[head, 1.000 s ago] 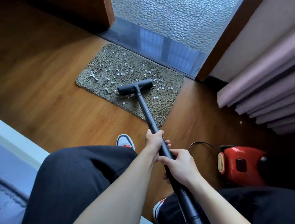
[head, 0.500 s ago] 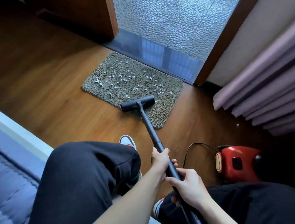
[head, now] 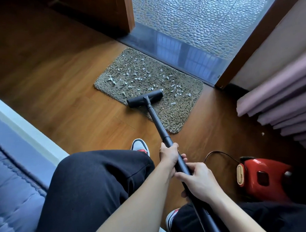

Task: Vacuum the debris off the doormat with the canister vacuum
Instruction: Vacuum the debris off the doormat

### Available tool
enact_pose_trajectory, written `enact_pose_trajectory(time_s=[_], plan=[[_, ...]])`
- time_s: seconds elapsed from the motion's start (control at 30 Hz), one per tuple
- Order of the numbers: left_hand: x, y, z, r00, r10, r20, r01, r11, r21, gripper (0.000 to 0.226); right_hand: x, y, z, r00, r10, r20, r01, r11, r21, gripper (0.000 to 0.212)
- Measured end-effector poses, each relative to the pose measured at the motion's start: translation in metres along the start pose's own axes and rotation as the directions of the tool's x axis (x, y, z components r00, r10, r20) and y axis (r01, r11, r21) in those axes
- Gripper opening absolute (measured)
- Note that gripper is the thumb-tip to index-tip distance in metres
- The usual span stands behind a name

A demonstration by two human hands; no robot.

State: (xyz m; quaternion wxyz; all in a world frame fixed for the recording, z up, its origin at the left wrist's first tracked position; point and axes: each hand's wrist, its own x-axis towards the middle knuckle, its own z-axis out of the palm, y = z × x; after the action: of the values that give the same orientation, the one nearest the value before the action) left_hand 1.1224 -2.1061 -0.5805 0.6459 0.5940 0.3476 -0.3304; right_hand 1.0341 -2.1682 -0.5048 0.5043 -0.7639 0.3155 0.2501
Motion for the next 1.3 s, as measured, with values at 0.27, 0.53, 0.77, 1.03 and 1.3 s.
enact_pose_trajectory(time_s=[0.27, 0.53, 0.77, 1.03, 1.3], plan=[[0.042, 0.048, -0.002, 0.999, 0.018, -0.034, -0.016, 0.999, 0.036, 0.018, 0.049, -0.036, 0.008, 0.999, 0.034, 0.016, -0.035, 0.991, 0.129, 0.008], [0.073, 0.084, -0.005, 0.997, 0.037, -0.072, -0.029, 0.993, 0.112, 0.027, 0.086, -0.062, 0.016, 0.996, 0.087, 0.024, -0.090, 0.954, 0.285, 0.017], [0.050, 0.078, -0.007, 0.997, 0.017, -0.070, -0.008, 0.993, 0.118, 0.032, 0.063, -0.059, 0.009, 0.998, 0.062, 0.027, -0.067, 0.959, 0.274, 0.021], [-0.007, 0.030, -0.018, 0.997, -0.029, -0.069, 0.032, 0.998, 0.047, 0.032, -0.002, -0.030, 0.003, 0.996, 0.037, 0.085, -0.054, 0.977, 0.207, 0.016], [-0.004, 0.028, -0.034, 0.994, -0.010, -0.109, 0.009, 1.000, -0.009, 0.024, 0.005, -0.031, 0.019, 0.996, 0.012, 0.085, -0.018, 0.998, 0.067, 0.013]])
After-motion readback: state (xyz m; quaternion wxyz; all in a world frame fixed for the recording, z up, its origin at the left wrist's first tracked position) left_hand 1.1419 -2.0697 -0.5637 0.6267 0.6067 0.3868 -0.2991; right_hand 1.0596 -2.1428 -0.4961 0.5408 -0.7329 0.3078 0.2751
